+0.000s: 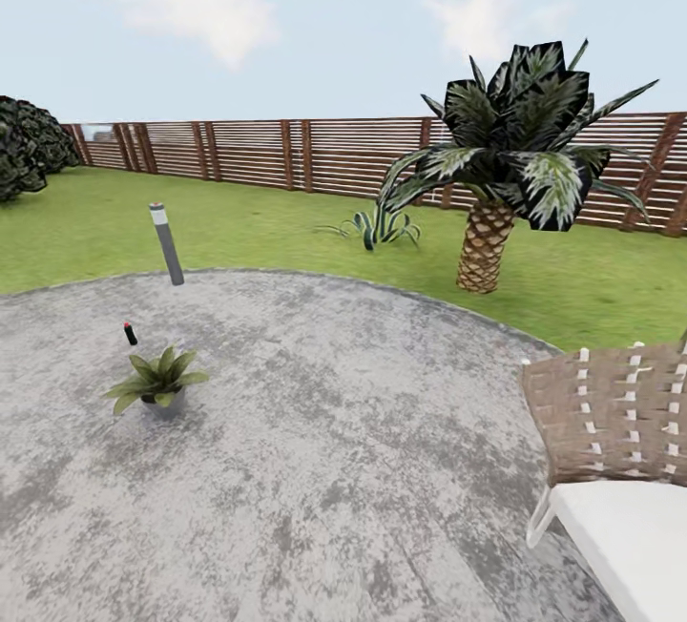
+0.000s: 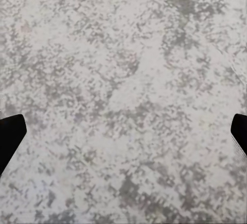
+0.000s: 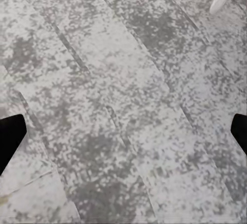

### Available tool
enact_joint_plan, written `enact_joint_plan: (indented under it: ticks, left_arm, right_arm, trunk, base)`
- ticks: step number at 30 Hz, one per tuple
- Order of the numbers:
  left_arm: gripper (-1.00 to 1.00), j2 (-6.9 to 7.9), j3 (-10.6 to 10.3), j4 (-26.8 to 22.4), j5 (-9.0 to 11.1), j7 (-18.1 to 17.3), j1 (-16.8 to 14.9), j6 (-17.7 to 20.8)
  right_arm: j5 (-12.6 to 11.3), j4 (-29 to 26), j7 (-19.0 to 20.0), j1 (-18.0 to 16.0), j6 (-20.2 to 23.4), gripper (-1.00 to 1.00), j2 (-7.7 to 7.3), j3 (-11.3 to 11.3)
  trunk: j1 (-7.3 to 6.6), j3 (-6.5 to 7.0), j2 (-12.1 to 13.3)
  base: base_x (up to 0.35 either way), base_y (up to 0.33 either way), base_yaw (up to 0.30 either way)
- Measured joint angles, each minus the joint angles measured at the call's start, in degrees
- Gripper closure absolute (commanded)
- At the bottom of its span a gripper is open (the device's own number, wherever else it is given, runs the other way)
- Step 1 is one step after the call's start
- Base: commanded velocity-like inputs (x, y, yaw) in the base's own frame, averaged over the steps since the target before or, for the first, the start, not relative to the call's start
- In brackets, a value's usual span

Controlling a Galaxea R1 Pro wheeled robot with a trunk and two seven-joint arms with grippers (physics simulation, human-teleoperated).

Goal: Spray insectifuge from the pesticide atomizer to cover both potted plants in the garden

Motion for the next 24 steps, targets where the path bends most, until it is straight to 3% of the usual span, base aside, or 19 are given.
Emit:
enact_joint_plan:
  ticks: [15,24]
  left_arm:
    - [-1.0,0.0,0.0,0.0,0.0,0.0,0.0,0.0]
    - [-1.0,0.0,0.0,0.0,0.0,0.0,0.0,0.0]
  right_arm:
    - [0.0,0.0,0.0,0.0,0.0,-1.0,0.0,0.0]
    - [0.0,0.0,0.0,0.0,0.0,-1.0,-0.08,-0.2]
  trunk:
    - [0.0,0.0,0.0]
    - [0.0,0.0,0.0]
  base:
    - [0.335,-0.119,0.266]
    - [0.335,-0.11,0.033]
